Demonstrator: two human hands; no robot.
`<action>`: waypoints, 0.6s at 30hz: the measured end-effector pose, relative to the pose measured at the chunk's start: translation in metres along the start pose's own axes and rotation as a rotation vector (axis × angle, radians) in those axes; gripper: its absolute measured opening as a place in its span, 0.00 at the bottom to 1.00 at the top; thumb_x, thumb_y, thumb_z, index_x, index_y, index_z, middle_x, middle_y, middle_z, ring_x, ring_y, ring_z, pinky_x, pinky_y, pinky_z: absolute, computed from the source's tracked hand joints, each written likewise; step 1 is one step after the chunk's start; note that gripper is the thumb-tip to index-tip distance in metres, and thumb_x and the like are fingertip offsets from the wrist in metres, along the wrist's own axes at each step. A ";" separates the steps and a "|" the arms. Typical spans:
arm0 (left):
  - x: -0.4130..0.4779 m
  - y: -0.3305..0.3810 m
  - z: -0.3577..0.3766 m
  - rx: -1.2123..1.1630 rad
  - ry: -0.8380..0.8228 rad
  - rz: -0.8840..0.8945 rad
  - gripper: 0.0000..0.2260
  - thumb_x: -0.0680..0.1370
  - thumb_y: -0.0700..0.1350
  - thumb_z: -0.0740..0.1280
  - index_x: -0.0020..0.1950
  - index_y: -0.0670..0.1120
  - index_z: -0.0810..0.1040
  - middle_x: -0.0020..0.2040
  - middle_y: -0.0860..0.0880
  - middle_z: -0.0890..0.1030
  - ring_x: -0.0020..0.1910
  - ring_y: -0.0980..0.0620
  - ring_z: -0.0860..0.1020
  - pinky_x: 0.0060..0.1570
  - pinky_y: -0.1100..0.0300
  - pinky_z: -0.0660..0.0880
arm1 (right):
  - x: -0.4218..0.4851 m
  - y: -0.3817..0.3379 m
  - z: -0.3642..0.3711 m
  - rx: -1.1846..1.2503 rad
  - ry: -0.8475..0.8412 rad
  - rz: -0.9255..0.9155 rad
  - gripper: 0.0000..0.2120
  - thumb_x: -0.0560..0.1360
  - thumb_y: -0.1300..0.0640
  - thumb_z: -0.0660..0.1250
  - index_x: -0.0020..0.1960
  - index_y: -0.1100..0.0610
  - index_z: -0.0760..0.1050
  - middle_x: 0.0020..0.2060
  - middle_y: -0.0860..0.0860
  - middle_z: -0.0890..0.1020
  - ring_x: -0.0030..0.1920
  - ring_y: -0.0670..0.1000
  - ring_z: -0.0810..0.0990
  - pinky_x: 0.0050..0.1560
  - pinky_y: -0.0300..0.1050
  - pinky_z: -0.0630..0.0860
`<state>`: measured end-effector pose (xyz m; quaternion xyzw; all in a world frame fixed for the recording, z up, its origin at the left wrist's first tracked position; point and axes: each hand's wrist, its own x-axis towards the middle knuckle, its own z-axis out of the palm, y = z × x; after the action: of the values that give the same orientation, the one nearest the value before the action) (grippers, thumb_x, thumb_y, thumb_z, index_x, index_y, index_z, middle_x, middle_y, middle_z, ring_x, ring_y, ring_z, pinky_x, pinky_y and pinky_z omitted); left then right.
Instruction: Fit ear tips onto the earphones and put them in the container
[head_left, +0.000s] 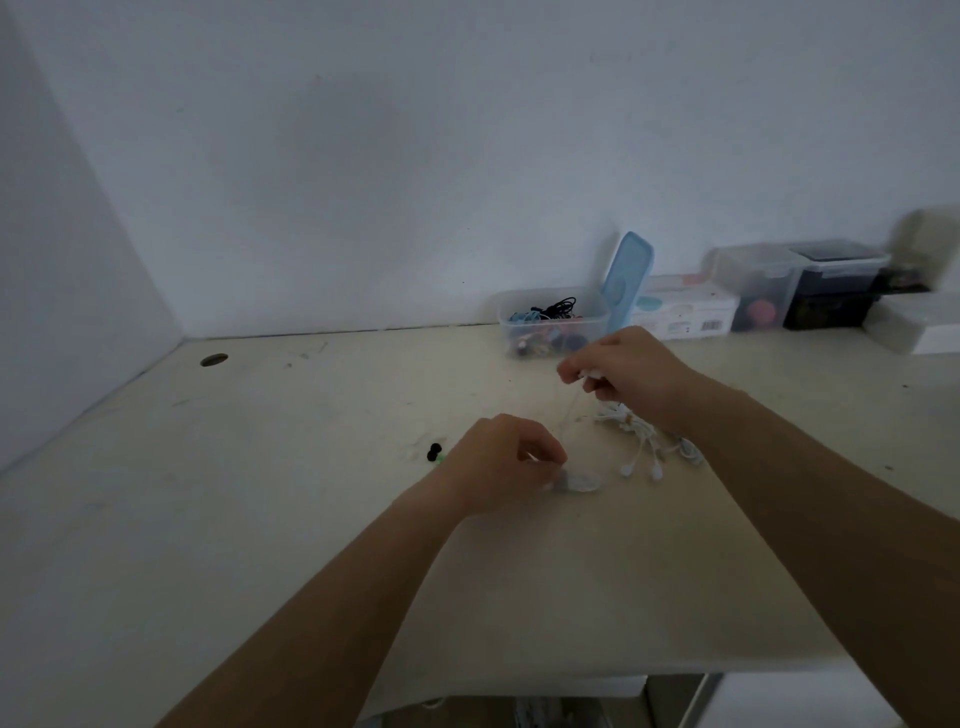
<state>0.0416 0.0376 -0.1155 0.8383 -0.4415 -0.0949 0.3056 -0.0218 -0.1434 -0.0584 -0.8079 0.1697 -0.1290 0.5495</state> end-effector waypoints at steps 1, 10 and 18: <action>0.000 -0.001 -0.003 0.028 0.001 0.017 0.07 0.76 0.47 0.70 0.53 0.54 0.84 0.47 0.58 0.83 0.43 0.63 0.78 0.42 0.77 0.70 | 0.002 0.003 0.002 -0.030 0.021 -0.001 0.07 0.75 0.64 0.68 0.46 0.67 0.83 0.41 0.58 0.83 0.37 0.48 0.76 0.36 0.37 0.74; -0.007 -0.055 -0.074 -0.205 0.485 -0.157 0.07 0.78 0.43 0.67 0.46 0.53 0.83 0.40 0.57 0.85 0.39 0.60 0.81 0.41 0.65 0.73 | 0.023 0.017 0.023 0.170 -0.031 -0.069 0.12 0.76 0.73 0.63 0.54 0.64 0.80 0.46 0.58 0.85 0.41 0.49 0.84 0.46 0.39 0.80; 0.001 -0.090 -0.072 0.028 0.370 -0.341 0.08 0.79 0.43 0.67 0.50 0.52 0.84 0.50 0.57 0.81 0.47 0.60 0.77 0.40 0.74 0.66 | 0.038 0.023 0.054 0.341 -0.120 -0.087 0.08 0.77 0.70 0.65 0.52 0.63 0.80 0.44 0.58 0.86 0.40 0.50 0.84 0.46 0.42 0.81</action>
<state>0.1346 0.1055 -0.1119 0.9078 -0.2317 0.0161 0.3492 0.0312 -0.1217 -0.0982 -0.7158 0.0771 -0.1313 0.6815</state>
